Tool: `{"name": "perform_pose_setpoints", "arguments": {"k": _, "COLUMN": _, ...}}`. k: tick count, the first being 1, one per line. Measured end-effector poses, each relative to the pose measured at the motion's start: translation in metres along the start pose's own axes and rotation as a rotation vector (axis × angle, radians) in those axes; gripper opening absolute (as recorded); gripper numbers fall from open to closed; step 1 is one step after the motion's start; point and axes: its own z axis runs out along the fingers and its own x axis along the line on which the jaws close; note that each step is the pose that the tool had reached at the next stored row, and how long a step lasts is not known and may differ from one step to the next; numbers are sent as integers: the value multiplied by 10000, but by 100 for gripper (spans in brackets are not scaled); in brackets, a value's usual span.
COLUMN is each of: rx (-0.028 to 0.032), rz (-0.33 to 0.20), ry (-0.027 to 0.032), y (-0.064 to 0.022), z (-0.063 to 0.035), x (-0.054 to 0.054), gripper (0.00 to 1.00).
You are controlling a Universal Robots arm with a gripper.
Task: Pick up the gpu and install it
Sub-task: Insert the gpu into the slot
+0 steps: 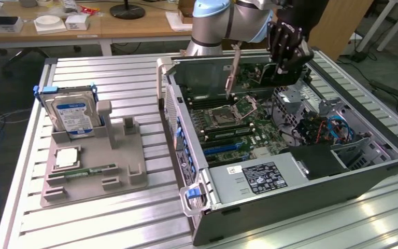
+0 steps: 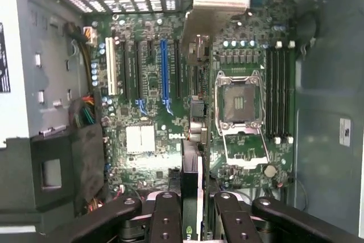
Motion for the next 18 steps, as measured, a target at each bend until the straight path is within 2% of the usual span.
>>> {"name": "perform_pose_setpoints", "arguments": {"k": 4, "rx": -6, "rz": -605, "ry": -14, "y": 2, "z": 19, "x": 0, "gripper": 27}}
{"name": "perform_pose_setpoints", "arguments": {"k": 13, "rx": 14, "rz": -614, "ry": -17, "y": 9, "z": 130, "x": 1, "gripper": 27}}
{"name": "perform_pose_setpoints", "arguments": {"k": 18, "rx": 20, "rz": -609, "ry": 25, "y": 17, "z": 185, "x": 2, "gripper": 27}}
